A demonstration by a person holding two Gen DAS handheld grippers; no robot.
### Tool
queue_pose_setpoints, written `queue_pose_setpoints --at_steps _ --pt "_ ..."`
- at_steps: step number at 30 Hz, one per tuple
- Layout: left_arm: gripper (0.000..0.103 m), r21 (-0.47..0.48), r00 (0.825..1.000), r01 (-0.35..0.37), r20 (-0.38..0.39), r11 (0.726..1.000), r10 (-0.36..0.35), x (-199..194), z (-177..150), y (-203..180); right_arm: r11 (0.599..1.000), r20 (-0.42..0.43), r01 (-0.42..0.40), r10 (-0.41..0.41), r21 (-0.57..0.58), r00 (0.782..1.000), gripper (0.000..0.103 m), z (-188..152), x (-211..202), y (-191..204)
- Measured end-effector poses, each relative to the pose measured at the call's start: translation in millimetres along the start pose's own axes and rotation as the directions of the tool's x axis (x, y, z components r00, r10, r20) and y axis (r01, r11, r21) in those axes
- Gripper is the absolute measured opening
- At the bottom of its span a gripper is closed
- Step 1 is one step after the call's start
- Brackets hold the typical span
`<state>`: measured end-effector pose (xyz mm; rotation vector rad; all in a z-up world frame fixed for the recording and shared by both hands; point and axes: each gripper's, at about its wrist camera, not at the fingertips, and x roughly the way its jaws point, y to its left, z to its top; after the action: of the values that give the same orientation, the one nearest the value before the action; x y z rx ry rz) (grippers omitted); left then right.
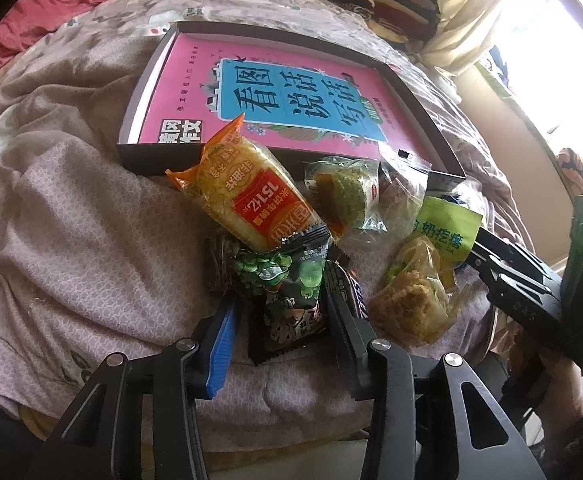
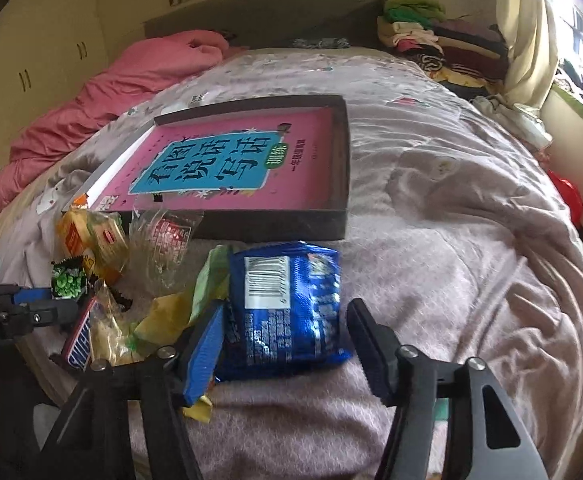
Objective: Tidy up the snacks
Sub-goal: 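Grasp the blue chip bag with the right tool while the left tool grasps the green snack packet, then carry the blue bag with the right tool while the left tool carries the green packet over the tray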
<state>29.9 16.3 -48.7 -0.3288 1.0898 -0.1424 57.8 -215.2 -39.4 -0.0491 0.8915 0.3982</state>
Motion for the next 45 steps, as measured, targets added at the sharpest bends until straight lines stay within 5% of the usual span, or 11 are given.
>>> queue_pose_setpoints --at_steps 6,14,28,45 --pt "0.038 -0.005 1.0 0.021 -0.007 1.0 -0.021 0.7 0.2 3.2 0.995 0.024 -0.073 0.071 0.067 0.997 0.053 1.8 2.9 -12.6" --pt "0.035 -0.026 0.998 0.068 0.013 0.997 -0.067 -11.0 1.3 10.1 0.991 0.099 -0.068 0.056 0.116 0.994 0.052 3.5 -19.1 -19.9" --pt "0.035 0.014 0.98 0.083 0.178 0.996 -0.084 -54.7 9.5 9.0 0.991 0.186 -0.066 0.043 0.117 0.982 0.052 25.5 -50.5 -14.4" --pt "0.035 0.038 0.942 0.025 0.334 0.999 -0.037 -78.1 46.7 24.1 0.994 0.208 -0.058 0.037 0.094 0.977 0.052 58.5 -40.2 3.1"
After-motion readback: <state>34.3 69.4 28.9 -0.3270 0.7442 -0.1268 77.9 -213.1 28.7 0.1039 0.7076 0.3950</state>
